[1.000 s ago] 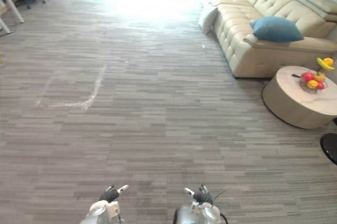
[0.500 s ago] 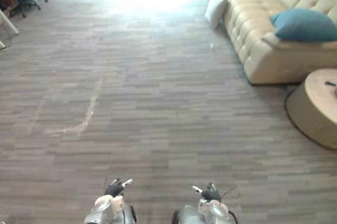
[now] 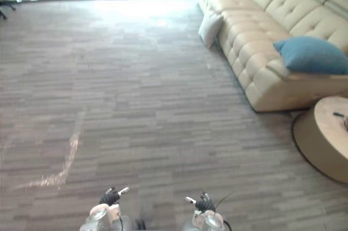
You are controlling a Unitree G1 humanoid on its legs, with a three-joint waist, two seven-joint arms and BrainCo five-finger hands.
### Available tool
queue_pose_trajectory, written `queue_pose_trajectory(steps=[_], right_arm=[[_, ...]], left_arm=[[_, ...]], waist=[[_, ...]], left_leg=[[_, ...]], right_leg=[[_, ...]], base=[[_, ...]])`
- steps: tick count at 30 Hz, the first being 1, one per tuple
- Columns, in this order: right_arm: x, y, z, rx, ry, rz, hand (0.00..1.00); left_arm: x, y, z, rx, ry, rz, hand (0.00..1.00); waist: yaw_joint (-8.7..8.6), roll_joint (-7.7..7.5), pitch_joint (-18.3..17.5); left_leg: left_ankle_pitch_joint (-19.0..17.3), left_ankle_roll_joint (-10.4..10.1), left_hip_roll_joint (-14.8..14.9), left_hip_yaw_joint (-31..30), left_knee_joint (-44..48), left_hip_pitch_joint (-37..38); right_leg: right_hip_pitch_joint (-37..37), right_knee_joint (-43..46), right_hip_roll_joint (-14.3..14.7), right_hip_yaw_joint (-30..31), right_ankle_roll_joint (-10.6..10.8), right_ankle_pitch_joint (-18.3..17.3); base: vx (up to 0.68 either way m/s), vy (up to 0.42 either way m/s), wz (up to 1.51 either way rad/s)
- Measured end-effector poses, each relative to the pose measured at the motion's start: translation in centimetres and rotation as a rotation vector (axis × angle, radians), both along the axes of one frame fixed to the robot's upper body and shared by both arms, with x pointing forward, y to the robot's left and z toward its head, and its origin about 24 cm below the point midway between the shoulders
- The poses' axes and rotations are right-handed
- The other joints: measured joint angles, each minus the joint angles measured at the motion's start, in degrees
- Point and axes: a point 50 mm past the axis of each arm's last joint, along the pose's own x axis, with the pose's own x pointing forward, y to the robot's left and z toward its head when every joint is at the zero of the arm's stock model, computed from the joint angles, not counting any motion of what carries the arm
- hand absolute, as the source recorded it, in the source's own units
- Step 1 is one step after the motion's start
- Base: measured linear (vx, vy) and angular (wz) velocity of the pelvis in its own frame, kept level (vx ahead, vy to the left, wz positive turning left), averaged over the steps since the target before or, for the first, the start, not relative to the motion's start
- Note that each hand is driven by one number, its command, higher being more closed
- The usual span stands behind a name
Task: Pick up cushions and gather them together orderly.
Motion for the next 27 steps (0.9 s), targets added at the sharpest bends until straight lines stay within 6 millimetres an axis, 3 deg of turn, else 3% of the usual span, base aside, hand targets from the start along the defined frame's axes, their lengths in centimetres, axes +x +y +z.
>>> queue_pose_trajectory(steps=[2, 3, 4, 5, 6, 8, 10, 11, 12, 13, 14, 16, 18, 19, 20, 21, 22, 23, 25, 26, 27], right_arm=[[0.3, -0.6, 0.3, -0.008, -0.018, -0.028, 0.0], [0.5, -1.1, 0.3, -0.017, -0.02, -0.033, 0.0], [0.3, -1.4, 0.3, -0.022, -0.016, -0.042, 0.0], [-0.1, -1.9, 0.2, -0.032, -0.004, -0.048, 0.0], [0.0, -3.1, 0.2, -0.063, 0.007, -0.041, 0.0], [-0.1, -3.4, 0.2, -0.068, 0.013, -0.044, 0.0], [0.0, -3.6, 0.3, -0.071, 0.015, -0.04, 0.0], [0.0, -3.8, 0.3, -0.073, 0.018, -0.04, 0.0], [0.0, -3.8, 0.3, -0.074, 0.018, -0.042, 0.0], [0.3, -3.7, 0.3, -0.072, 0.014, -0.042, 0.0], [0.0, -3.0, 0.0, -0.06, 0.039, -0.025, 0.0], [-0.2, -2.5, -0.2, -0.05, 0.053, -0.014, 0.0], [0.0, -1.5, -0.3, -0.025, 0.049, -0.008, 0.0], [-0.1, -1.1, -0.4, -0.012, 0.053, -0.011, 0.0], [-0.3, -0.9, -0.4, -0.009, 0.056, -0.011, 0.0], [-0.5, -0.7, -0.6, -0.005, 0.069, -0.007, 0.0], [-0.9, 0.3, -0.9, 0.021, 0.092, 0.001, 0.0], [-1.0, 1.1, -1.0, 0.043, 0.096, 0.003, 0.0], [-1.3, 1.2, -1.1, 0.049, 0.104, 0.004, 0.0], [-1.4, 1.4, -1.1, 0.053, 0.104, -0.006, 0.0], [-1.4, 1.2, -1.1, 0.05, 0.103, -0.008, 0.0]], left_arm=[[-0.3, -0.3, -0.2, -0.008, 0.024, -0.003, 0.0], [-0.5, -0.6, -0.4, -0.019, 0.037, -0.005, 0.0], [-0.4, -1.0, -0.4, -0.03, 0.036, -0.009, 0.0], [-0.4, -1.6, -0.5, -0.044, 0.038, -0.009, 0.0], [-0.9, -1.9, -0.7, -0.054, 0.058, -0.039, 0.0], [-0.8, -2.3, -0.7, -0.063, 0.052, -0.04, 0.0], [-0.7, -2.2, -0.6, -0.061, 0.049, -0.046, 0.0], [-0.4, -2.2, -0.5, -0.06, 0.039, -0.045, 0.0], [-0.3, -1.5, -0.3, -0.053, 0.025, -0.016, 0.0], [-0.1, -1.4, -0.2, -0.05, 0.014, -0.01, 0.0], [0.2, -0.9, 0.0, -0.038, -0.009, 0.013, 0.0], [0.6, -0.8, 0.3, -0.035, -0.032, 0.016, 0.0], [1.1, -0.8, 0.7, -0.031, -0.07, 0.017, 0.0], [1.2, -0.8, 0.7, -0.03, -0.076, 0.017, 0.0], [1.2, -0.8, 0.7, -0.029, -0.077, 0.018, 0.0], [1.2, -0.6, 0.8, -0.028, -0.08, 0.023, 0.0], [1.2, 0.3, 0.8, -0.005, -0.079, 0.026, 0.0], [1.0, 0.8, 0.8, 0.009, -0.071, 0.034, 0.0], [1.0, 1.1, 0.7, 0.016, -0.059, 0.04, 0.0], [0.8, 1.1, 0.6, 0.019, -0.049, 0.041, 0.0], [0.6, 1.2, 0.5, 0.019, -0.039, 0.041, 0.0]], waist=[[-0.93, -0.03, 0.1], [-1.82, 0.14, 0.2], [-2.04, 0.2, 0.3], [-2.58, 1.3, 0.6], [-1.92, 2.97, 0.3], [-2.65, 3.54, 0.6], [-2.8, 4.99, 0.8], [-2.92, 6.08, 1.5], [-2.5, 6.6, 2.3], [-2.31, 6.75, 2.5], [-1.5, 5.9, 2.8], [-1.06, 5.1, 2.4], [-0.87, 4.61, 2.3], [-0.25, 4.32, 2.2], [0.09, 4.34, 2.0], [1.14, 4.14, 1.3], [0.92, 1.87, -0.2], [0.45, 0.56, -1.4], [1.19, -0.73, -2.0], [1.32, -1.59, -1.8], [1.23, -1.74, -1.3]], left_leg=[[-2.8, -1.2, 0.4, -1.4, -1.3, 4.1], [-4.5, -1.8, 0.9, -2.4, -2.3, 7.0], [-6.1, -2.1, 1.0, -3.8, -3.6, 9.9], [-7.0, -1.4, 1.6, -5.2, -4.6, 11.9], [-4.6, -0.2, 2.0, -7.1, -4.9, 13.4], [0.4, -2.6, 2.2, -9.8, -0.1, 13.1], [6.0, -7.1, 4.4, -12.5, 15.4, 7.5], [16.4, -11.2, 6.7, -14.1, 30.7, 0.5], [17.8, -10.5, 10.1, -12.2, 44.1, -6.2], [16.7, -9.1, 11.3, -10.7, 47.6, -8.1], [10.7, -3.8, 14.3, -4.2, 52.7, -15.2], [8.0, -2.6, 15.2, -0.4, 49.5, -19.0], [5.6, -1.7, 15.2, 3.3, 36.0, -25.3], [6.3, -1.4, 13.5, 3.4, 24.2, -26.3], [7.4, -1.5, 12.4, 2.7, 18.7, -26.6], [15.1, -2.3, 10.3, -0.6, 13.2, -26.6], [12.2, -2.2, 8.2, 0.7, 13.8, -26.5], [10.3, -1.1, 7.7, 1.1, 15.6, -27.1], [6.3, 0.1, 6.6, 2.1, 18.5, -25.7], [3.4, 0.3, 4.8, 3.7, 17.7, -22.2], [2.1, 0.4, 3.6, 4.8, 16.2, -18.8]], right_leg=[[-4.6, -11.6, 0.2, -3.6, -0.5, 0.0], [-5.8, -22.0, 0.8, -5.0, -1.3, 1.8], [-6.0, -31.4, 1.8, -4.1, -2.2, 6.4], [-5.4, -30.7, 2.8, -3.2, -4.8, 10.4], [-5.4, -26.3, 3.2, -3.6, -4.6, 4.9], [-4.8, -20.4, 1.7, -3.9, -6.4, -0.1], [-0.1, -21.3, 2.3, -5.1, -6.6, -3.4], [5.2, -25.4, 3.2, -6.2, -6.4, -4.5], [10.6, -29.8, 4.7, -6.5, -6.7, -4.8], [12.5, -31.4, 5.1, -6.5, -6.8, -4.9], [20.9, -38.5, 5.1, -6.5, -6.4, -4.8], [24.8, -42.5, 4.4, -6.5, -5.1, -4.6], [30.4, -47.5, 3.2, -6.2, -2.5, -5.1], [32.7, -48.9, 2.1, -5.7, -1.0, -6.2], [33.7, -49.3, 1.8, -5.3, -0.3, -7.0], [35.3, -49.4, 1.4, -3.1, 1.6, -8.8], [35.4, -49.7, -0.7, -0.9, 0.2, -8.2], [34.3, -48.5, -1.2, 2.0, -1.0, -5.0], [33.6, -44.7, -3.1, 5.7, 1.6, -1.8], [30.7, -34.9, -4.7, 8.3, 3.9, 0.4], [25.4, -22.6, -5.6, 10.6, 5.1, 5.7]], base=[[0.58, -0.08, 0.33], [0.68, -0.178, 0.64], [0.71, -0.203, 0.75], [0.92, -0.205, 0.52], [0.76, -0.162, 0.35], [0.72, -0.182, 0.24], [0.62, -0.163, 0.23], [0.78, -0.143, 0.14], [0.76, -0.109, 0.05], [0.66, 0.016, -0.12], [0.51, 0.027, -0.12], [0.44, 0.047, -0.1], [0.6, 0.158, -0.16], [0.57, 0.232, -0.27], [0.61, 0.306, -0.46], [0.5, 0.267, -0.32], [0.79, 0.379, -0.17], [0.66, 0.316, -0.05], [0.69, 0.366, -0.17], [0.58, 0.304, -0.26], [0.64, 0.263, -0.28]])
